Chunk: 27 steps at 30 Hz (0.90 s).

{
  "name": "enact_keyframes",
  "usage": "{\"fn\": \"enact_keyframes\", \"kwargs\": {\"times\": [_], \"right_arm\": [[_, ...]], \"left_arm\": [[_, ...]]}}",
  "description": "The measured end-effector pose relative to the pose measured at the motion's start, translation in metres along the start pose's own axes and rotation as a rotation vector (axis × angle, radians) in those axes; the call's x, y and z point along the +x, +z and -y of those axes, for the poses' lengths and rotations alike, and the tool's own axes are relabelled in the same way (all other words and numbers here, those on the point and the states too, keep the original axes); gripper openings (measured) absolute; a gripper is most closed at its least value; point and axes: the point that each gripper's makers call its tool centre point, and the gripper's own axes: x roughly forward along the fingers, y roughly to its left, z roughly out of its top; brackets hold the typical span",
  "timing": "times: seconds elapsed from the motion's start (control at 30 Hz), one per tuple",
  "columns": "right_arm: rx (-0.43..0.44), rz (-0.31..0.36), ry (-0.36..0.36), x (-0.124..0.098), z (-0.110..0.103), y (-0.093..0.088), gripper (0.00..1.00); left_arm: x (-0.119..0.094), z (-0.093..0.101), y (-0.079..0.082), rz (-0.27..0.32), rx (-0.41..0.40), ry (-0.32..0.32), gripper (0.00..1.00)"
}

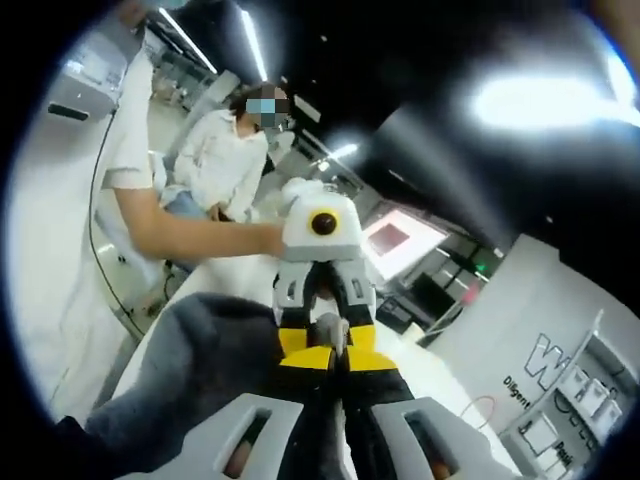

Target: Open the folded towel by lifting each exposed corner and separating the folded layers until the towel lies flat within the target outline without major curled edges

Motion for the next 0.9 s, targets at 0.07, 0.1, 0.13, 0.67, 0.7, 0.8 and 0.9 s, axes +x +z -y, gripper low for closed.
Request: {"fn": "enact_keyframes", "kwargs": {"times": [0.07,0.1,0.13,0.67,0.7,0.8,0.9], "right_arm": [[0.015,-0.01,-0.002,-0.001,0.002,-0.003,0.0],[0.039,-0.029,-0.02,-0.002,0.004,-0.008,0.0],[0.028,-0.03,-0.013,-0.002,0.002,-0.011,0.0],[-0.083,0.0,0.061,0.004,-0.024,-0.008,0.0],[-0.097,0.002,0.055,0.003,-0.025,-0.007,0.0],[-0.132,-0.042,0.037,0.0,-0.023,-0.014,0.0],[-0.165,-0.079,0.039,0.0,-0.026,-0.019,0.0]], "left_arm": [[-0.004,0.002,-0.002,0.019,-0.085,-0.002,0.29],[-0.006,0.0,-0.001,0.04,-0.123,0.008,0.3],[-0.008,-0.005,0.004,0.08,-0.176,0.032,0.31],[-0.031,-0.014,-0.002,-0.04,0.021,0.164,0.34],[-0.032,-0.013,0.0,-0.03,0.004,0.152,0.32],[-0.03,-0.011,0.001,-0.027,0.006,0.125,0.34],[-0.03,-0.006,0.006,-0.003,0.001,0.092,0.31]]}}
